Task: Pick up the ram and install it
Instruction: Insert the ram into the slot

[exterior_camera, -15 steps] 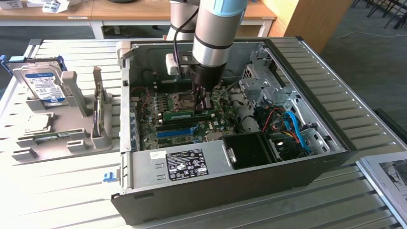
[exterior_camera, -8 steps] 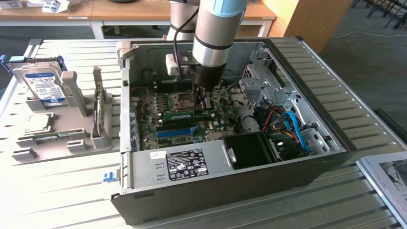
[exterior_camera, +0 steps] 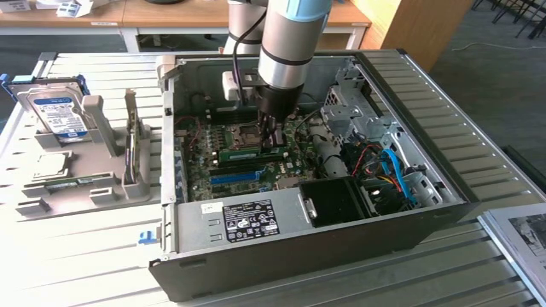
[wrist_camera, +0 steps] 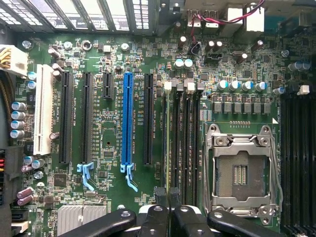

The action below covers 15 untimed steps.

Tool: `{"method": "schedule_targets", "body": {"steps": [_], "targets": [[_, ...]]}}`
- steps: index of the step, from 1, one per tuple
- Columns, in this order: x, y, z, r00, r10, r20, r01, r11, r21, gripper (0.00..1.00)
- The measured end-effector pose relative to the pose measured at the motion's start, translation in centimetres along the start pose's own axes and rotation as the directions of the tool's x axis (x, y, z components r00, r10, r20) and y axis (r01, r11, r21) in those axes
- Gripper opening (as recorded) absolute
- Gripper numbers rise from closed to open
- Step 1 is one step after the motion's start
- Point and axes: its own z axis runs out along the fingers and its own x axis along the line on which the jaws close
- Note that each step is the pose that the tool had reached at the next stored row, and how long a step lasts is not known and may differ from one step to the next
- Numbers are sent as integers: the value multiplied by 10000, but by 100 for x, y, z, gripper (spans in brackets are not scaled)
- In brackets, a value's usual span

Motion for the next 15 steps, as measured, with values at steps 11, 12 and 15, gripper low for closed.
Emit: {"method": "schedule_targets", "body": {"steps": [11, 12, 15], "targets": [[1, 0, 7, 10000, 0, -3, 0, 10000, -3, 12], [1, 0, 9, 10000, 1, -3, -1, 10000, -2, 12], [1, -1, 15, 10000, 0, -2, 0, 10000, 1, 12]]}}
